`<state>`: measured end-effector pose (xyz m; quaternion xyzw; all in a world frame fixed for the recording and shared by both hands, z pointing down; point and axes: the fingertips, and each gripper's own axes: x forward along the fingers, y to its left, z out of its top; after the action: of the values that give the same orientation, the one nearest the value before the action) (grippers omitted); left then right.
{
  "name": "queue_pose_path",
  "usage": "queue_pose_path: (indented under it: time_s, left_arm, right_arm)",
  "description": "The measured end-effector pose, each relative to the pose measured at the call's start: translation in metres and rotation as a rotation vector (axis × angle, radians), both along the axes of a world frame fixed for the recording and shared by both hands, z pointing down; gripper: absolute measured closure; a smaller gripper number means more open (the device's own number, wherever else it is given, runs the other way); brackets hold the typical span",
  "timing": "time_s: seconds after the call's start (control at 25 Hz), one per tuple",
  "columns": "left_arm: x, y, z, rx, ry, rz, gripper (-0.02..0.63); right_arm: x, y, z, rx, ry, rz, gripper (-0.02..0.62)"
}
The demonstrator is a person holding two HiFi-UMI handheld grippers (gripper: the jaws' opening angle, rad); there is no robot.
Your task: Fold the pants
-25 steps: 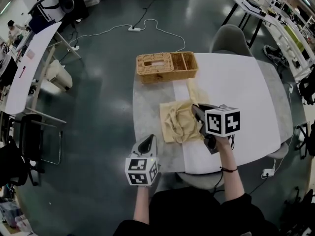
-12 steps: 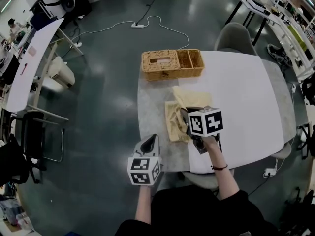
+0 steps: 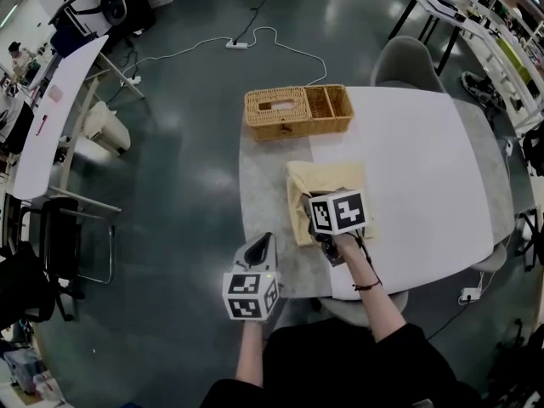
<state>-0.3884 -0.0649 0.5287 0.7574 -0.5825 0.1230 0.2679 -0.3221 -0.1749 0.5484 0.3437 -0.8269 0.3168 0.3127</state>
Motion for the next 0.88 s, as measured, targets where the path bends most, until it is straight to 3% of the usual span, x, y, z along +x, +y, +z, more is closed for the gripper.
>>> queue_pose_path:
  time_s: [0.36,0.6,0.76,0.88]
  left_arm:
    - [0.001,-0.001,-0.002,-0.002,0.0,0.0,0.598]
    - [0.004,-0.003,-0.002,-0.004,0.0,0.0,0.598]
    - [0.005,0.0,-0.004,-0.002,-0.004,-0.002,0.598]
    - [0.006,0.001,-0.005,-0.003,-0.007,-0.008,0.598]
  right_arm:
    - [-0.008,0.005,0.018,-0.033,0.019,0.012,0.56]
    - [-0.009,0.005,0.022,0.005,0.058,0.007,0.56]
    - [-0.01,0.008,0.02,0.017,0.031,0.004,0.558]
    - [-0.015,0.013,0.015,0.034,-0.001,-0.019,0.514]
